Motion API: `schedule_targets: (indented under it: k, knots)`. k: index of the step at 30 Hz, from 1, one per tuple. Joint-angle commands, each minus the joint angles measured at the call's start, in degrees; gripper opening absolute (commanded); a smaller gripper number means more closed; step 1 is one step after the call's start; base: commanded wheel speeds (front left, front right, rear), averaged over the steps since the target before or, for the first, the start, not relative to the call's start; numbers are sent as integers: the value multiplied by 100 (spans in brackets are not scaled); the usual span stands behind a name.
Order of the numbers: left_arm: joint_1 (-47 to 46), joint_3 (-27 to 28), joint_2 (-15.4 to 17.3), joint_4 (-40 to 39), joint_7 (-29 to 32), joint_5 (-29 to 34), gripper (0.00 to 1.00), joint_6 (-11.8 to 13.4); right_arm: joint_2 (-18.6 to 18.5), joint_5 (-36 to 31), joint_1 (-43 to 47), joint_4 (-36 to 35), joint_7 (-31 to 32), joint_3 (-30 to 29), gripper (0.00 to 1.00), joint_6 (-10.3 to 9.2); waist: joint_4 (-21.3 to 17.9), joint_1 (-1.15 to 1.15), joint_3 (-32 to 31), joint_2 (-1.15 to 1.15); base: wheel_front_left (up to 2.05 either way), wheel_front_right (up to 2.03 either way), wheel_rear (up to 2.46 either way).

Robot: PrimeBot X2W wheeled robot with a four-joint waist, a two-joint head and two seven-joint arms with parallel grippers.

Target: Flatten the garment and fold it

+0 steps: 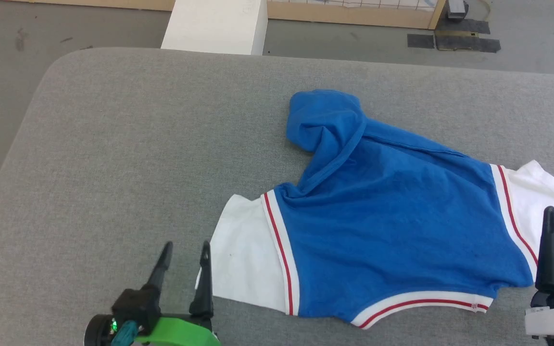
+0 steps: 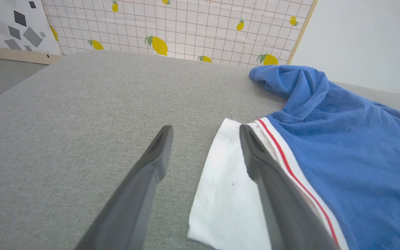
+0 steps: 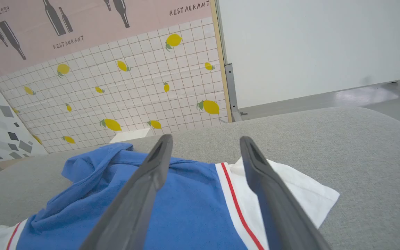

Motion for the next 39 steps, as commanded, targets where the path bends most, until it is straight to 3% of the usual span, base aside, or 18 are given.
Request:
schedule_targets:
  k: [1, 7, 11, 19, 20, 21, 24, 30, 39]
  knots:
    - [-117, -49, 100, 118, 168, 55, 100, -73, -2, -44, -26, -38, 31, -20, 100, -8, 5, 0, 6, 0, 0, 0, 0]
    - [-534, -249, 349, 588, 1216, 98, 100, -271, -2, 9, -27, -46, 102, 30, 100, -8, -19, 0, 91, 0, 0, 0, 0]
    - [-742, -303, 455, 838, 1959, 91, 100, -277, -2, 63, -61, -42, 110, 96, 100, -8, -74, 0, 210, 0, 0, 0, 0]
    - [-942, -512, 457, 1185, 3331, -169, 100, -443, -2, 109, -153, -37, 105, 69, 100, -8, -168, 0, 435, 0, 0, 0, 0]
    - [-953, -553, 453, 1221, 3501, -226, 80, -488, -2, 111, -164, -31, 103, 58, 100, -8, -172, 0, 450, 0, 0, 0, 0]
    - [-978, -602, 449, 1239, 3650, -293, 0, -545, -2, 113, -179, -26, 100, 48, 100, -8, -177, 0, 470, 0, 0, 0, 0]
    - [-1049, -729, 460, 1279, 3951, -403, 0, -644, -2, 119, -215, -6, 96, 37, 100, -8, -185, 0, 503, 0, 0, 0, 0]
    - [-1162, -695, 407, 1109, 3776, -613, 0, -697, -2, 137, -263, 45, 103, 15, 100, -8, -148, 0, 467, 0, 0, 0, 0]
    - [-901, -8, 458, 280, 3029, -903, 0, -327, -2, 122, -231, 62, 124, 20, 100, -8, -80, 0, 339, 0, 0, 0, 0]
